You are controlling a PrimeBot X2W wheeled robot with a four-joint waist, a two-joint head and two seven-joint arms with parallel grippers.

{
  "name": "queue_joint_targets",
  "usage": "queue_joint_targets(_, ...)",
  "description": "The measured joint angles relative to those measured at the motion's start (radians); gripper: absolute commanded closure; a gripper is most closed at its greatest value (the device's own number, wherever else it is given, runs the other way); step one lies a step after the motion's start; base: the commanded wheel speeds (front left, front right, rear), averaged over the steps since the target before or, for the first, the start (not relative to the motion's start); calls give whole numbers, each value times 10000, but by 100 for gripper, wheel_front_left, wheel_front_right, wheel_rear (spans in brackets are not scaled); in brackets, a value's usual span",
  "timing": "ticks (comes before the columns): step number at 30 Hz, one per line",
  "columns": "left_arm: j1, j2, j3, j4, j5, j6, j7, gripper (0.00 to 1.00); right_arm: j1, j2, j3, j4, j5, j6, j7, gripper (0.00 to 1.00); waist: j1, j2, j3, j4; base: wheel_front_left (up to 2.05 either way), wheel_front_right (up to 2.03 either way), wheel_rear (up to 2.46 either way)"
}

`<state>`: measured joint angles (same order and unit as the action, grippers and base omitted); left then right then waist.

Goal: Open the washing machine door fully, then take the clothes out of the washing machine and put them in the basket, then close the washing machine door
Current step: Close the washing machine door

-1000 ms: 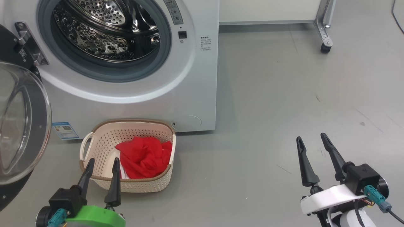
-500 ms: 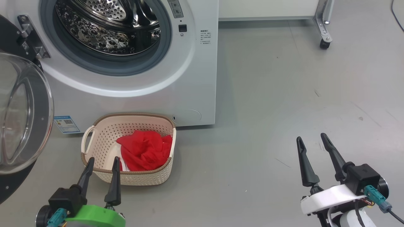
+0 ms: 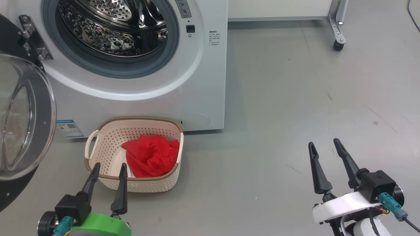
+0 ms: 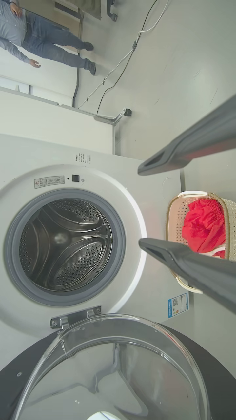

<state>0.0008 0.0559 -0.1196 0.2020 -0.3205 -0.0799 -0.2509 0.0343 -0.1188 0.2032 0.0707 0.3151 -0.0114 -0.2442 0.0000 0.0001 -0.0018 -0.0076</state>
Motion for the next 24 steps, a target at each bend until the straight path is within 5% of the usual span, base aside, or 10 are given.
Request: queue_joint_targets(24, 2, -10, -75, -12, 54, 13, 0, 0, 1, 0, 2, 0, 0, -2, 0, 0, 0, 0, 19, 2, 0, 0, 0)
